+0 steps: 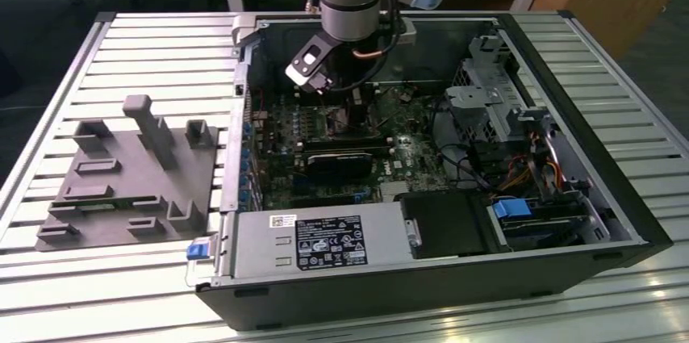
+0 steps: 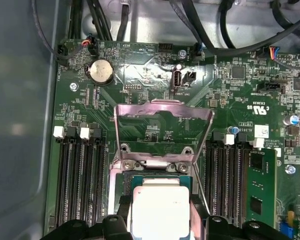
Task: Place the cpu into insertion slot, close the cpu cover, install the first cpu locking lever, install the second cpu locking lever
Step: 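Place the cpu into insertion slot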
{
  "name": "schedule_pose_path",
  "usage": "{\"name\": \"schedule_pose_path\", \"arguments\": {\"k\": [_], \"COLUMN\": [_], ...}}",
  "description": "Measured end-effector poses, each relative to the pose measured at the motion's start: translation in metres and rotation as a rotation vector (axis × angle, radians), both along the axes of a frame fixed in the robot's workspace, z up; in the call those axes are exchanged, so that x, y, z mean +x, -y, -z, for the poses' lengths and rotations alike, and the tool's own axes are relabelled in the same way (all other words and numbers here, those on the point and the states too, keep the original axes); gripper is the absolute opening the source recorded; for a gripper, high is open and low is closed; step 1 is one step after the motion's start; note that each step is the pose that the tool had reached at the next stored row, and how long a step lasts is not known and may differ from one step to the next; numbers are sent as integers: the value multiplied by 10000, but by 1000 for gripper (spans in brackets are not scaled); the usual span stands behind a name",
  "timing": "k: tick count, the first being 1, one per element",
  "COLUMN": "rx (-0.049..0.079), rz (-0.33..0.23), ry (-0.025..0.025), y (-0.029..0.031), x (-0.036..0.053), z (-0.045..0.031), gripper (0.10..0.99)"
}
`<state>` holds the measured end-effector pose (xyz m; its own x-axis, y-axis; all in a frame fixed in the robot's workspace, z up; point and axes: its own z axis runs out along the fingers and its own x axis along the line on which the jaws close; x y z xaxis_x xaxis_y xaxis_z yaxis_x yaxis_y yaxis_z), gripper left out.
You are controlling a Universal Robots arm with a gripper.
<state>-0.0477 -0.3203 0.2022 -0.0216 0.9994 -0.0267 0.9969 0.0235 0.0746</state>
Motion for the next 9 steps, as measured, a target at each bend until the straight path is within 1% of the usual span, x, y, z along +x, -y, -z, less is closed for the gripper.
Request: {"name": "schedule_pose_path", "arguments": {"k": [9], "rx": [1], "rz": [164], "ry": [1], "y": [-35], "x": [-28], "z": [55], "gripper": [541]}}
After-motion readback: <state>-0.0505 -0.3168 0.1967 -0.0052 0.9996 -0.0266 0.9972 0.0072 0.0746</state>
